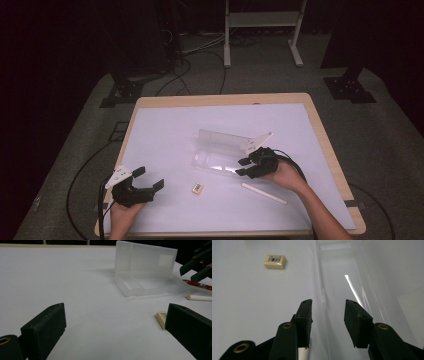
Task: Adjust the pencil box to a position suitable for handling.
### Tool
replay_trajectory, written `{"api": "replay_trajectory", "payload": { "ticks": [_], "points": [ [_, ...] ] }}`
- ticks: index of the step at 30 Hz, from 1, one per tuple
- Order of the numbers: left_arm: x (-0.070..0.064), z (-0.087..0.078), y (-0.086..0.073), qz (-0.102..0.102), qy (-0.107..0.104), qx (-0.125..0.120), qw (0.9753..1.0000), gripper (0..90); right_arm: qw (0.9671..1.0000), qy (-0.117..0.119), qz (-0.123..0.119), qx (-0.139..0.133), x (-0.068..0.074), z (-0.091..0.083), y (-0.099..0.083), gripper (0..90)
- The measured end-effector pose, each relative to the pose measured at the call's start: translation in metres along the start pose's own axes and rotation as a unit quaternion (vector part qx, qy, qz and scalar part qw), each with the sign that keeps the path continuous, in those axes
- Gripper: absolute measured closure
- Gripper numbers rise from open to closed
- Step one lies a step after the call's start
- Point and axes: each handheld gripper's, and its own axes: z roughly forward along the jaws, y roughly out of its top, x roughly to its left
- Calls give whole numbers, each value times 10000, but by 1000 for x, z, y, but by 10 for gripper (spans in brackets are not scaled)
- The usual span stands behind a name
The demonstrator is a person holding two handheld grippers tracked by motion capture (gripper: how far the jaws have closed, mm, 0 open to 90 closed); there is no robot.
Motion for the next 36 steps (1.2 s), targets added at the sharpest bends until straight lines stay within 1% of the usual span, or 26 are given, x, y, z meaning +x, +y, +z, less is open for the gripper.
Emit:
{"api": "replay_trajectory", "payload": {
  "ticks": [1, 2, 8, 15, 26, 36],
  "points": [
    [0, 0, 0, 6, -1, 0, 10000, 29, 10000, -5, 65, -7, 1, -2, -1, 563],
    [0, 0, 0, 6, -3, 0, 10000, 29, 10000, -37, 49, -12, 0, -4, -3, 563],
    [-1, 1, 0, -9, -8, -4, 10000, 29, 9997, -173, 164, -58, 1, -16, -11, 563],
    [-1, 1, 0, 5, -13, 4, 10000, 29, 9990, -320, 301, -103, -1, -28, -25, 563],
    [-2, 2, 0, 20, -15, 35, 10000, 29, 9977, -506, 444, -124, -4, -42, -43, 565],
    [-2, 2, 0, 27, -13, 40, 10000, 29, 9957, -681, 617, -109, -5, -51, -61, 564]
  ]
}}
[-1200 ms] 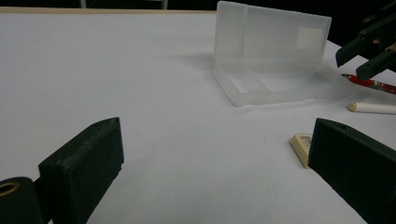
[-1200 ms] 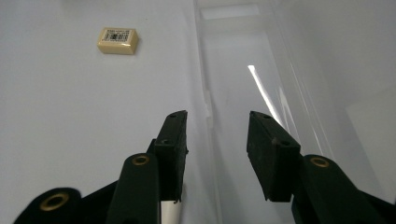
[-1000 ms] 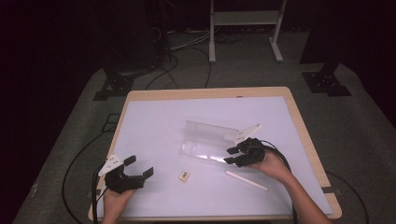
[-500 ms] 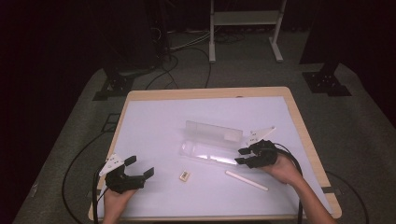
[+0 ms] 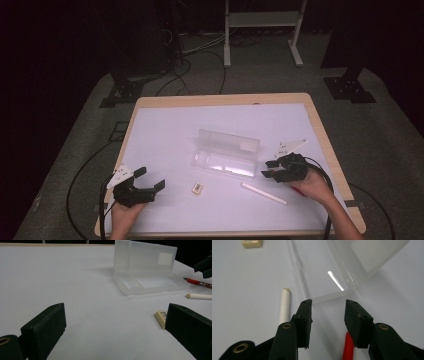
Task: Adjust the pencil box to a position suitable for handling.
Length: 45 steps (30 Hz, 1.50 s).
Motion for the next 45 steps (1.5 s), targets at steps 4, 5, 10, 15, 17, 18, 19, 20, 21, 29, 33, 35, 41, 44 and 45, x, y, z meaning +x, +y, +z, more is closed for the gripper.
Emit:
{"api": "replay_trajectory", "payload": {
  "ticks": [4, 5, 10, 15, 17, 18, 19, 20, 21, 29, 33, 35, 41, 44, 45],
  "points": [
    [0, 0, 0, 19, -1, 5, 10000, 29, 10000, -46, 68, 1, -2, -4, -7, 566],
    [0, 0, 0, 18, -1, 4, 10000, 29, 10000, -51, 83, 8, -2, -4, -8, 566],
    [-1, 1, 0, 18, -8, 4, 10000, 29, 9998, -117, 138, 47, -4, -8, -17, 568],
    [-1, 1, 0, 25, -11, 6, 10000, 29, 9997, -176, 173, 86, -6, -12, -24, 568],
    [-1, 1, 0, 22, -14, 10, 10000, 29, 9995, -196, 216, 77, -7, -14, -26, 568],
    [-2, 1, 0, 28, -17, 11, 10000, 29, 9995, -201, 213, 71, -7, -14, -27, 568],
    [-2, 1, 0, 35, -19, 19, 10000, 29, 9995, -217, 202, 65, -7, -15, -28, 568],
    [-2, 1, 0, 52, -24, 21, 10000, 29, 9995, -226, 223, 68, -7, -15, -29, 568],
    [-2, 1, 0, 55, -24, 24, 10000, 29, 9993, -232, 275, 62, -7, -15, -30, 568],
    [-2, 2, 0, 52, -18, 32, 10000, 29, 9989, -263, 363, 116, -9, -17, -42, 577],
    [-2, 2, 0, 54, -15, 29, 10000, 29, 9988, -281, 371, 120, -10, -18, -44, 586],
    [-2, 2, 0, 51, -16, 26, 10000, 29, 9987, -285, 387, 159, -10, -17, -45, 590],
    [-1, 1, 0, 38, -13, 22, 10000, 29, 9983, -317, 421, 234, -10, -16, -52, 612],
    [-1, 1, 0, 38, -12, 15, 10000, 29, 9981, -331, 454, 251, -10, -16, -56, 629],
    [-1, 1, 0, 35, -7, 13, 10000, 29, 9979, -332, 479, 276, -10, -16, -57, 636]
  ]
}}
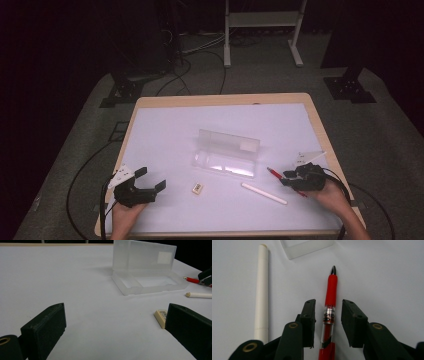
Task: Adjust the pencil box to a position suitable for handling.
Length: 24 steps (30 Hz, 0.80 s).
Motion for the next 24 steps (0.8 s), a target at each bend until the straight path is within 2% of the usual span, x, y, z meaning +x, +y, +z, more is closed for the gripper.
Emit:
{"api": "replay_trajectory", "payload": {
  "ticks": [6, 14, 24],
  "points": [
    [0, 0, 0, 0, 1, 1, 10000, 29, 10000, -53, -37, 33, 0, 1, -3, 687],
    [0, 0, 0, -9, 6, -1, 10000, 29, 9999, -131, 32, 46, 1, 2, -7, 774],
    [1, -1, 0, -24, 4, -11, 10000, 29, 9999, -114, 100, -21, -1, -1, -8, 785]
  ]
}}
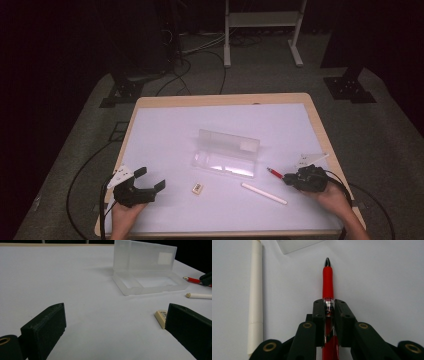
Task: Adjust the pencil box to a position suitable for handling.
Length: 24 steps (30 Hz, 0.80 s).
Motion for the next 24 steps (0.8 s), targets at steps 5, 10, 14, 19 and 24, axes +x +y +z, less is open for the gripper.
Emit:
{"api": "replay_trajectory", "payload": {
  "ticks": [5, 10, 14, 19, 24],
  "points": [
    [0, 0, 0, 5, 11, 1, 10000, 29, 9999, 51, -10, -86, 0, -3, 1, 786],
    [1, 0, 0, 17, 18, 6, 10000, 29, 9998, 128, 25, -166, 1, -7, 4, 786],
    [0, 1, 1, 30, 20, -2, 10000, 29, 9996, 179, -10, -223, 3, -13, 9, 786],
    [0, 1, 1, 50, 19, 2, 10000, 29, 9992, 198, -71, -330, 7, -22, 19, 786],
    [0, 0, 1, 24, 16, -7, 10000, 29, 9989, 217, -131, -383, 8, -27, 29, 786]
  ]
}}
